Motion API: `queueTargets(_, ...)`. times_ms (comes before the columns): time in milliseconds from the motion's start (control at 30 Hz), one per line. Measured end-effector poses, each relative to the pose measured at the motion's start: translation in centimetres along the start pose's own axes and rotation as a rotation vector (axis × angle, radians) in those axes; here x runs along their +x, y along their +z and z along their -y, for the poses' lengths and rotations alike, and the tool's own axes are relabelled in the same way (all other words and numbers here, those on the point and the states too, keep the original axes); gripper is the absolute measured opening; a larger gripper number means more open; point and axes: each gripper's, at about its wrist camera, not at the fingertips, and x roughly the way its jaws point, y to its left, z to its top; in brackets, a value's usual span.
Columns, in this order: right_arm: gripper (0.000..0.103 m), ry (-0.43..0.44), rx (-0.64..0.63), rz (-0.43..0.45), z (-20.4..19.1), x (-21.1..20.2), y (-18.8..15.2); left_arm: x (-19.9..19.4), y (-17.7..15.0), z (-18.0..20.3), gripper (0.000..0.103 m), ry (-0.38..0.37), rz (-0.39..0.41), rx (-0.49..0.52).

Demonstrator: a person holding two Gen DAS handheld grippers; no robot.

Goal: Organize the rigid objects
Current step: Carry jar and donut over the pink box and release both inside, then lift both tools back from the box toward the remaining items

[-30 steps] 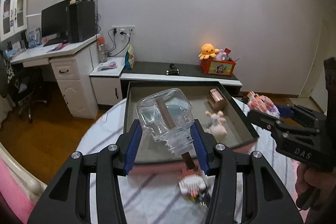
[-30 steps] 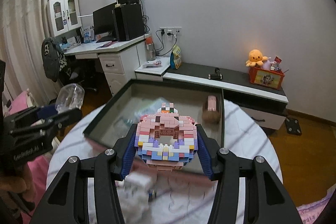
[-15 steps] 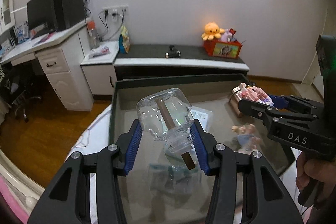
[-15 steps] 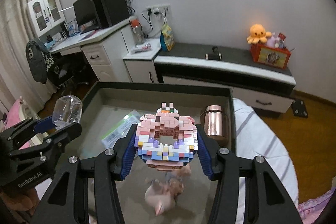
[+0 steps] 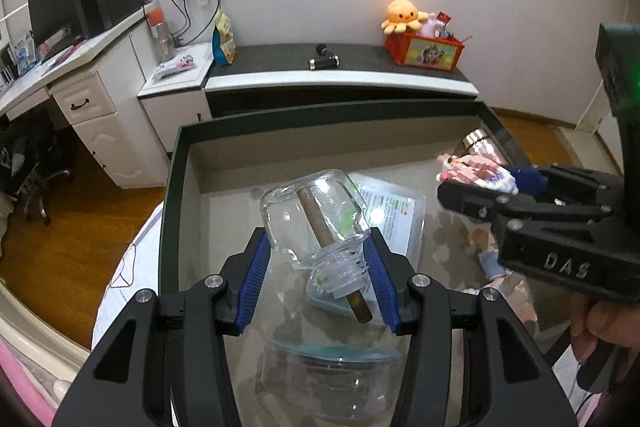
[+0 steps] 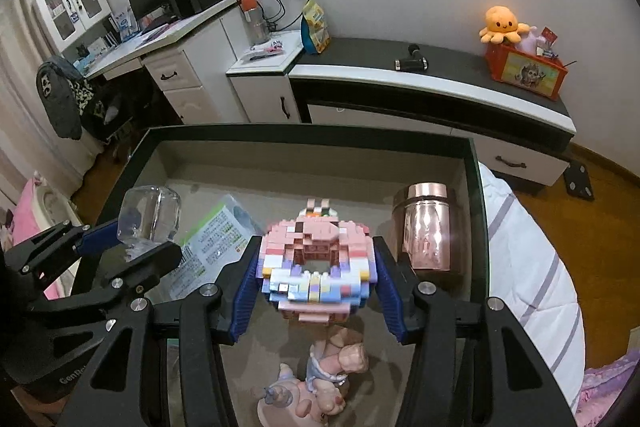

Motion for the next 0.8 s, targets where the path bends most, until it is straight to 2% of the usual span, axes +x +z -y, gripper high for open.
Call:
queueTargets(33,0.055,0.003,0.006,0.001,0.1,-0.1,0.1,0.0,-0.1,0.1,0.064,0.006,-0.004,0.007)
queueTargets(67,0.057,0.008,0.012,-0.004,0.2,-0.1,0.0,-0.2,-0.1,0.1,0.071,0.016,0.001,0.012)
queueTargets(100,0.067,0.013,0.014,-0.007,0.2,-0.1,-0.1,-0.4,-0.2,0.2,0.084,0.026,0.007,0.013)
queueTargets(133,0.079,0.013,0.016,-0.006,0.2,-0.1,-0.1,-0.7,-0.3,0.1,0.093,0.039,0.016,0.013)
queueTargets(200,0.084,0.039,0.028,0.001,0.2,-0.3,-0.3,-1.3,-0.4,0.0,0.098,0.041,0.031,0.007)
queueTargets(300,0.088,0.019,0.048,0.013,0.1,-1.1,-0.6,-3.0,-0.7,-0.3,0.102,0.056,0.058,-0.007)
queueTargets(367,0.101,0.051,0.089,0.052,0.3,-2.2,-0.8,-4.7,-1.1,-0.3,0.102,0.081,0.097,-0.01)
queueTargets(400,0.103,0.066,0.106,0.085,0.4,-3.2,-1.0,-5.7,-1.4,-0.5,0.103,0.088,0.121,-0.016)
queueTargets(533,0.103,0.08,0.142,0.181,-0.1,-6.7,-1.7,-9.8,-2.8,-0.7,0.103,0.087,0.205,-0.045)
queueTargets(700,0.103,0.041,0.12,0.309,-2.0,-12.5,-3.8,-14.9,-4.7,-0.3,0.103,0.095,0.292,-0.066)
queueTargets(800,0.103,0.025,0.112,0.357,-3.0,-15.4,-5.1,-17.7,-5.9,0.0,0.103,0.102,0.325,-0.074)
